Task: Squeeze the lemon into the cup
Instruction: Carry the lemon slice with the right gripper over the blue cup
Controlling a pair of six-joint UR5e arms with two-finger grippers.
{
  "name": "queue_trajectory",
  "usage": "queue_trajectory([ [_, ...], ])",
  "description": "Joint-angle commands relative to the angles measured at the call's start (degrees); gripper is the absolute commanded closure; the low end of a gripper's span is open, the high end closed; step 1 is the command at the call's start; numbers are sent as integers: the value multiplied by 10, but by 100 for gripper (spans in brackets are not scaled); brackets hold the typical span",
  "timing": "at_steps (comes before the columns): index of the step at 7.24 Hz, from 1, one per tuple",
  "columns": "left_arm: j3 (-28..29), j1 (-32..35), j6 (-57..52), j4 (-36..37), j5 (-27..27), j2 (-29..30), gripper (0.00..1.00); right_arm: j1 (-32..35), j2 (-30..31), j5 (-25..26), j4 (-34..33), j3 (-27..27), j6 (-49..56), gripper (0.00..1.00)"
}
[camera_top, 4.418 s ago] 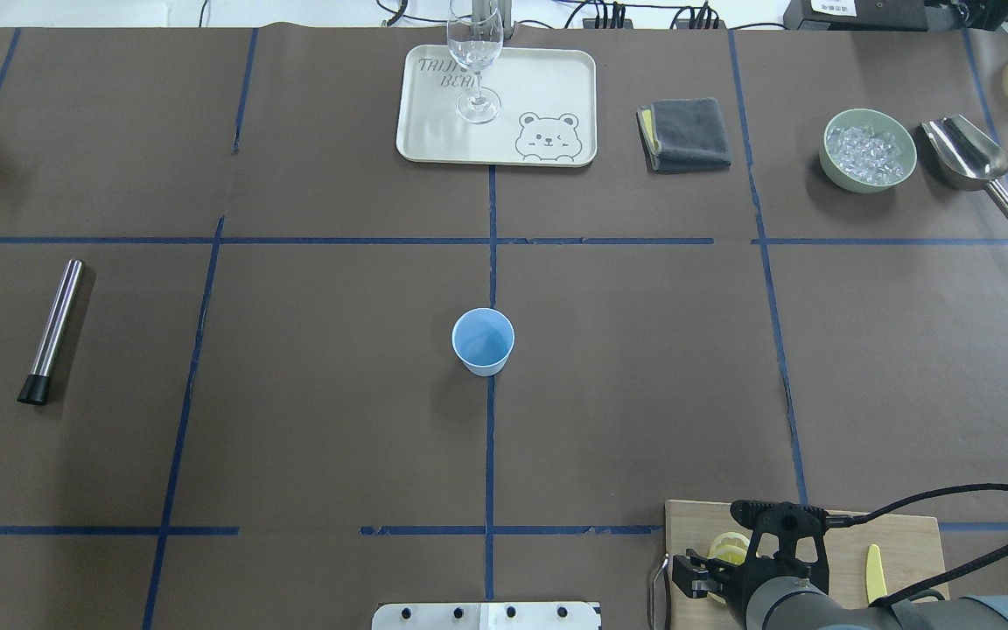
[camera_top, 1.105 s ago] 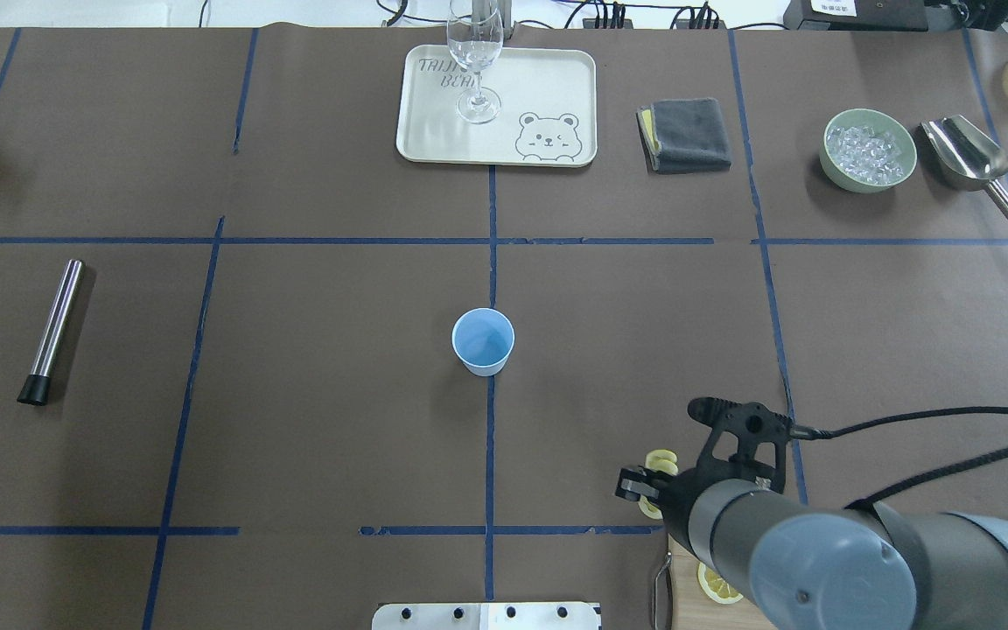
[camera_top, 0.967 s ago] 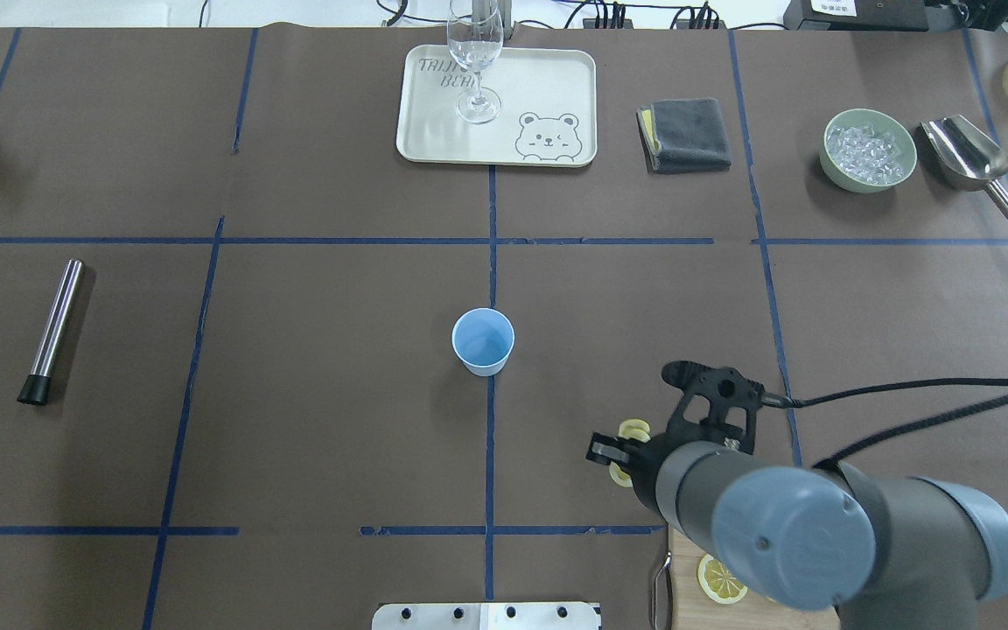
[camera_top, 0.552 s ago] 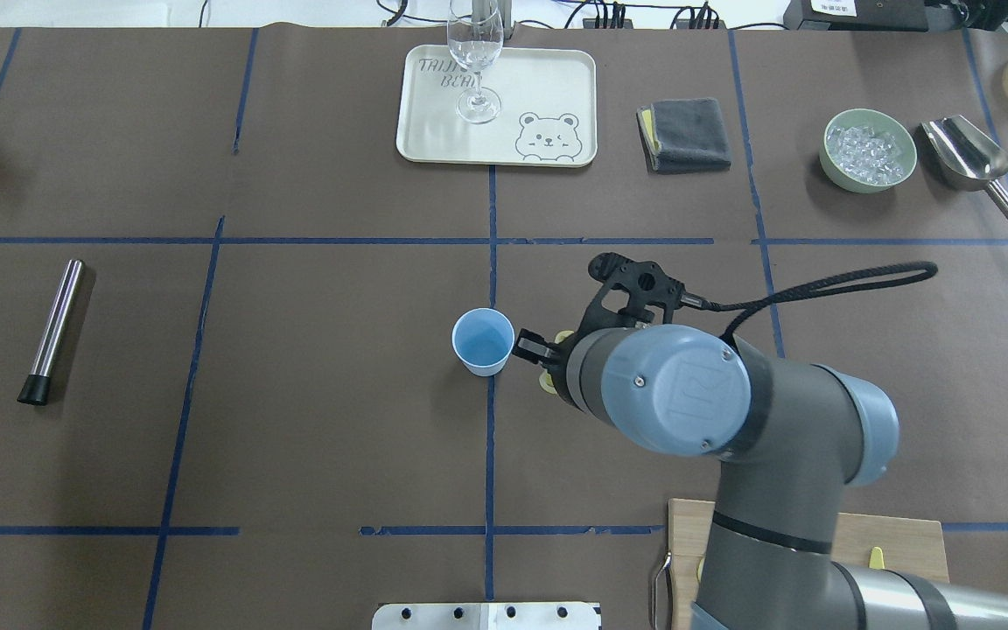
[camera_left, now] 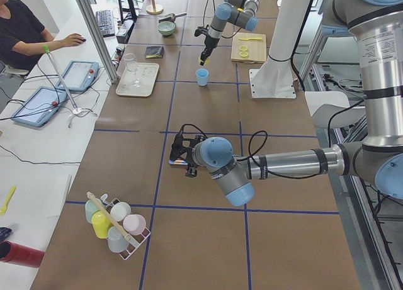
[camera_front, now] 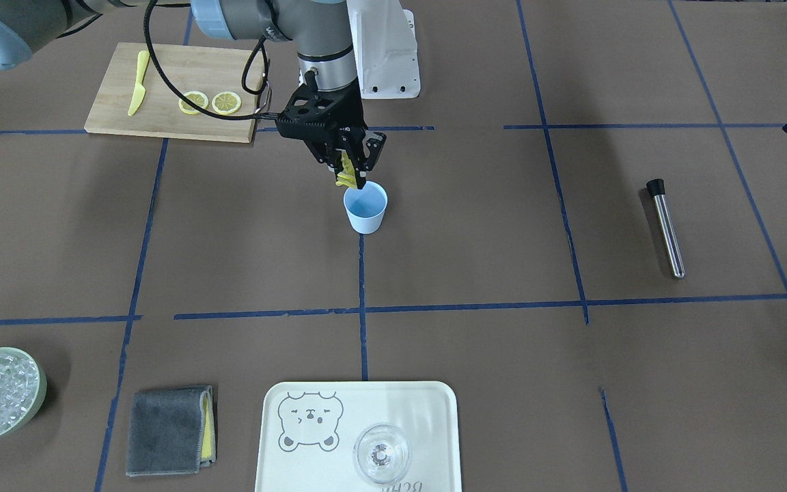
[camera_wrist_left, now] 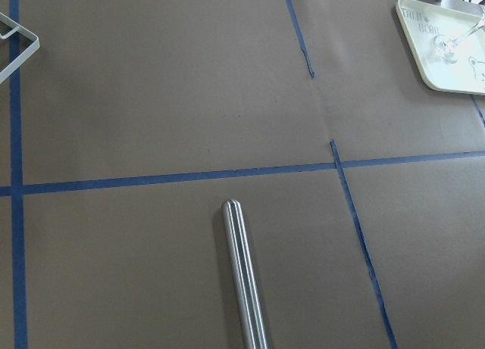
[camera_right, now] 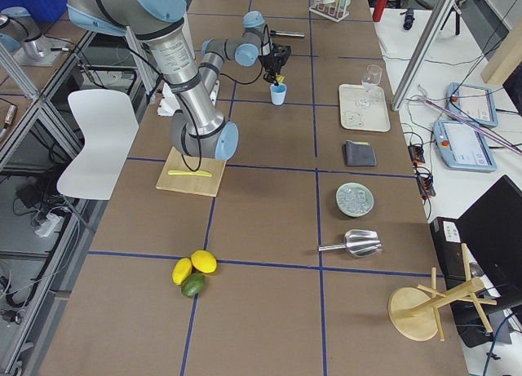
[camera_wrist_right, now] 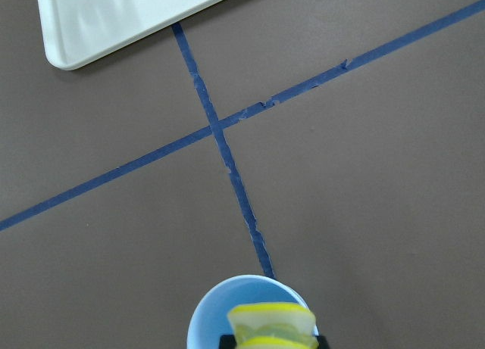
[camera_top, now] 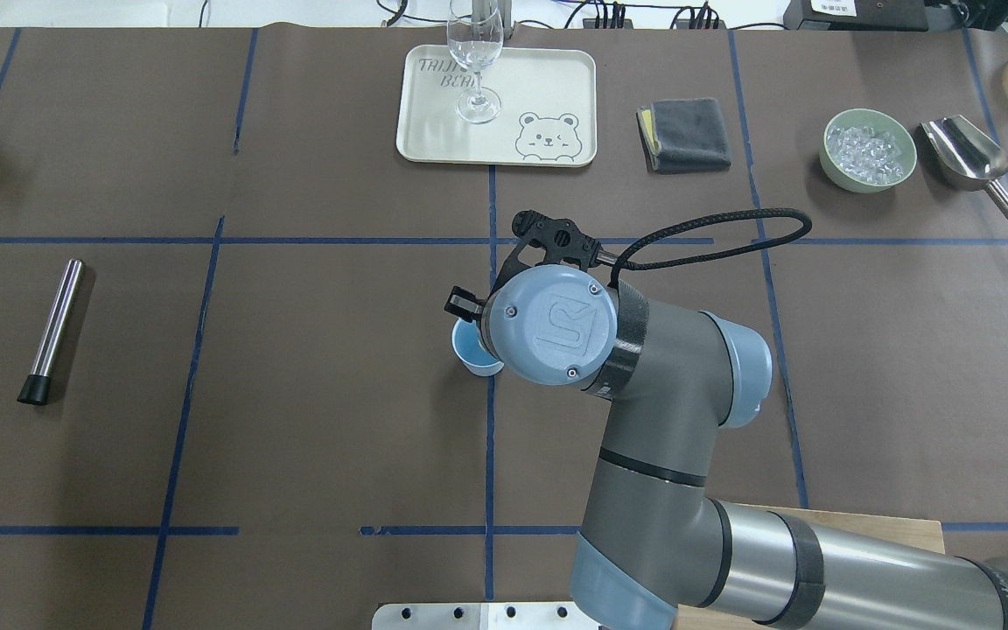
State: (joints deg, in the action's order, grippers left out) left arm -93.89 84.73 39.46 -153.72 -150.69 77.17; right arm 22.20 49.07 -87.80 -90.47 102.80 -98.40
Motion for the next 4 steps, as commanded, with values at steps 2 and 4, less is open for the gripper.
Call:
queue_trajectory([
  [2, -1, 0, 0, 0, 0, 0, 0, -1, -7, -1, 20, -29, -3, 56],
  [4, -1, 1, 0, 0, 0, 0, 0, -1, -7, -1, 31, -37, -2, 48],
])
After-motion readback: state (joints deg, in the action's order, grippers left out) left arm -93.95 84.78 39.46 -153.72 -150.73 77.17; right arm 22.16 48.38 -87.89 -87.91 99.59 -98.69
